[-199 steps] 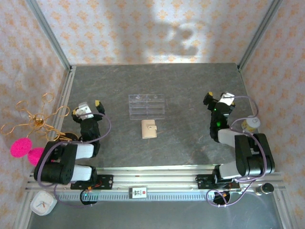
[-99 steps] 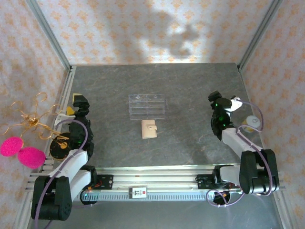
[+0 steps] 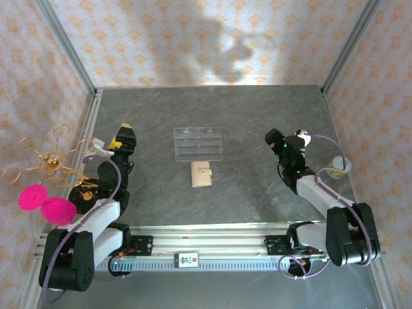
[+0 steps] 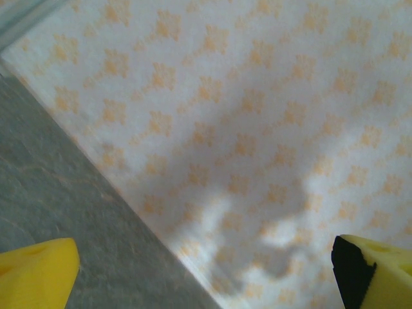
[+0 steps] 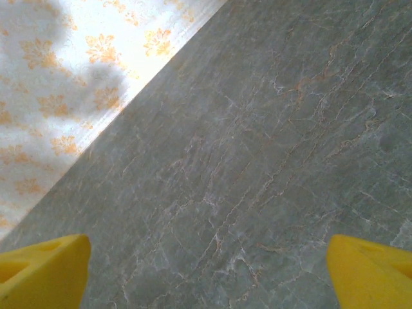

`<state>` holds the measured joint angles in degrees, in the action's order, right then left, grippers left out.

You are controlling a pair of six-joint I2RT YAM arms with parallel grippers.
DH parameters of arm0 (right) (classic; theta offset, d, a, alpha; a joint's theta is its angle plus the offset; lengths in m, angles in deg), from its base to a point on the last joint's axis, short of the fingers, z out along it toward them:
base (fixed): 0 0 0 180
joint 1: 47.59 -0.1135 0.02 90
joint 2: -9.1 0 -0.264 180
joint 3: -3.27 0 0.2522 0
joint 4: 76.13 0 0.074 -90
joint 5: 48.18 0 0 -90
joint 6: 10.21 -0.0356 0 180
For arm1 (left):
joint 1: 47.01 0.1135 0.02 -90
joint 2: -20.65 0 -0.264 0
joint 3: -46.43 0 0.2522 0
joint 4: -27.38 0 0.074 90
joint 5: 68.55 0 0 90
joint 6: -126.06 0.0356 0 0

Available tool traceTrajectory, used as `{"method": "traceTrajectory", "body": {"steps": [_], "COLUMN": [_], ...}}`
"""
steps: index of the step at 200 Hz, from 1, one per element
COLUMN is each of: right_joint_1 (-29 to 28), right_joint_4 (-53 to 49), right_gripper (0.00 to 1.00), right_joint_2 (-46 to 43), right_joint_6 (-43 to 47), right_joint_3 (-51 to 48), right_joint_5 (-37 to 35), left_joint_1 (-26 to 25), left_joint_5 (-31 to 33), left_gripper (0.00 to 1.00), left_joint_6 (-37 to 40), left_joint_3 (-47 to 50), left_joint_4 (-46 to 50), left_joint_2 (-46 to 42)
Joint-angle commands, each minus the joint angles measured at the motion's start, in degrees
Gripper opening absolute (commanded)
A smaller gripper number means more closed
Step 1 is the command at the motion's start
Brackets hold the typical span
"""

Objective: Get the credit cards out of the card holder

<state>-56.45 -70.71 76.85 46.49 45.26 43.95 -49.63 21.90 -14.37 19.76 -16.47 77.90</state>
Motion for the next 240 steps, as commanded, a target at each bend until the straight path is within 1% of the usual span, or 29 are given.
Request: {"method": "traceTrajectory", "body": {"steps": [1, 13, 37, 47, 63, 74, 77, 84, 92, 103, 112, 131, 143, 158, 170, 199, 217, 240], "right_joint_1": [-0.4, -0.4, -0.5, -1.0, -2.2, -4.1, -4.7, -6.2, -8.2, -11.7, -14.5, -20.5, -23.8, -27.0, -28.5, -31.0, -31.7, -32.3], "right_joint_4": [-0.9, -1.0, -1.6, -1.7, -2.0, -2.5, -2.6, -3.0, -3.4, -4.0, -4.1, -3.8, -3.1, -1.5, -0.9, 1.5, 2.5, 2.8], "right_gripper": [0.93, 0.93, 0.94, 0.94, 0.94, 0.93, 0.92, 0.92, 0.89, 0.87, 0.82, 0.74, 0.72, 0.67, 0.63, 0.55, 0.49, 0.44], "right_joint_2": [-2.6, -2.7, -2.1, -1.6, -0.5, -0.3, 1.0, 1.9, 2.8, 3.9, 5.2, 8.2, 10.0, 12.8, 15.1, 18.9, 20.9, 22.9], "right_joint_6": [2.6, 3.2, 4.2, 4.9, 6.0, 6.8, 7.1, 7.7, 8.3, 8.7, 9.0, 8.9, 8.6, 8.4, 7.9, 7.1, 7.2, 7.2], "right_joint_3": [-0.3, 0.0, 1.2, 1.6, 2.5, 3.3, 3.5, 4.0, 4.6, 5.1, 5.5, 6.1, 6.2, 6.4, 7.0, 7.4, 8.0, 8.9], "right_joint_5": [1.2, 1.7, 5.3, 7.0, 9.4, 10.7, 11.0, 11.8, 12.6, 12.9, 13.9, 14.8, 15.1, 16.0, 15.7, 16.6, 17.9, 18.5], "left_joint_1": [-4.9, -7.0, -10.0, -12.5, -18.5, -22.9, -24.0, -25.7, -27.4, -29.0, -30.1, -31.9, -32.4, -32.5, -32.7, -33.5, -33.6, -33.6], "left_joint_5": [-2.2, -0.5, -0.4, 0.2, 2.2, 3.8, 4.1, 4.0, 3.2, 2.2, 0.6, -1.1, -2.0, -4.7, -7.3, -11.0, -13.8, -15.7], "left_gripper": [0.99, 0.99, 0.99, 0.98, 0.91, 0.86, 0.86, 0.84, 0.81, 0.79, 0.75, 0.7, 0.67, 0.64, 0.64, 0.61, 0.61, 0.61], "left_joint_6": [6.1, 8.0, 9.3, 10.1, 12.6, 14.0, 14.1, 14.0, 13.8, 12.6, 12.0, 11.3, 10.9, 10.3, 10.1, 10.3, 10.4, 10.1], "left_joint_3": [-5.0, -5.5, -8.1, -9.8, -12.2, -13.5, -13.7, -14.2, -14.2, -13.8, -12.8, -10.5, -9.1, -6.9, -5.8, -5.9, -6.1, -6.0], "left_joint_4": [4.6, 6.0, 12.0, 16.0, 21.2, 24.1, 24.9, 26.6, 27.7, 29.3, 29.3, 30.7, 31.8, 29.8, 27.9, 25.6, 23.4, 20.4], "left_joint_2": [-0.9, -1.1, -0.6, 0.1, 2.1, 4.1, 4.6, 5.9, 7.1, 8.1, 8.6, 9.0, 9.1, 9.9, 11.3, 16.9, 20.5, 23.6]}}
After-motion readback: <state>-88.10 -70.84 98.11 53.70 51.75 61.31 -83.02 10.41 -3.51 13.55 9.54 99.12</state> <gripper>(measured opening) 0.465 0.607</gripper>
